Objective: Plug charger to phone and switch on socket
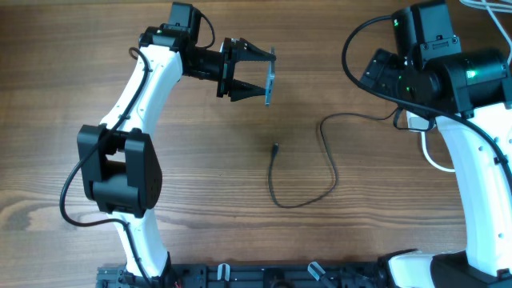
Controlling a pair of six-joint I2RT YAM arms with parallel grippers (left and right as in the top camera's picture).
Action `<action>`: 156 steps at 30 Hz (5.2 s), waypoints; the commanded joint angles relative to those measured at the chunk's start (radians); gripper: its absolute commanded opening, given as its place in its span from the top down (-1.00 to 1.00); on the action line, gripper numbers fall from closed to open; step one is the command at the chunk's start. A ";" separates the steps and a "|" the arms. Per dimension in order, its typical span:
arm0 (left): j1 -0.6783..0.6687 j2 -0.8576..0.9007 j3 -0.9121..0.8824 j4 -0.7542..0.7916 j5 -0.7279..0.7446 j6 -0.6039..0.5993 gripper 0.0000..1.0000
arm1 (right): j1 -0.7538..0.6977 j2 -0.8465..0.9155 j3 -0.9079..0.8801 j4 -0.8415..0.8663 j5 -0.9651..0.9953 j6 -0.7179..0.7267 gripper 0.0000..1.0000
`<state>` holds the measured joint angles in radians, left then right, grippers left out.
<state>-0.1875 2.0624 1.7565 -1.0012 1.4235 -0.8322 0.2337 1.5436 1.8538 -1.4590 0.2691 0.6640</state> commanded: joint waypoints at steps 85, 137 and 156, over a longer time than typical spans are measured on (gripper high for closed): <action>0.006 -0.037 0.016 0.003 0.045 -0.043 -0.39 | 0.549 0.211 -0.014 0.404 0.145 0.019 0.60; 0.006 -0.037 0.016 0.003 0.153 -0.066 -0.17 | 0.543 0.100 -0.014 0.384 0.106 1.225 0.91; -0.013 -0.037 0.016 0.002 0.153 -0.067 0.03 | 0.543 0.102 -0.014 0.384 0.102 1.249 0.91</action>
<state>-0.1993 2.0602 1.7580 -1.0004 1.5486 -0.8970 0.7773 1.6382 1.8385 -1.0832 0.3664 1.8927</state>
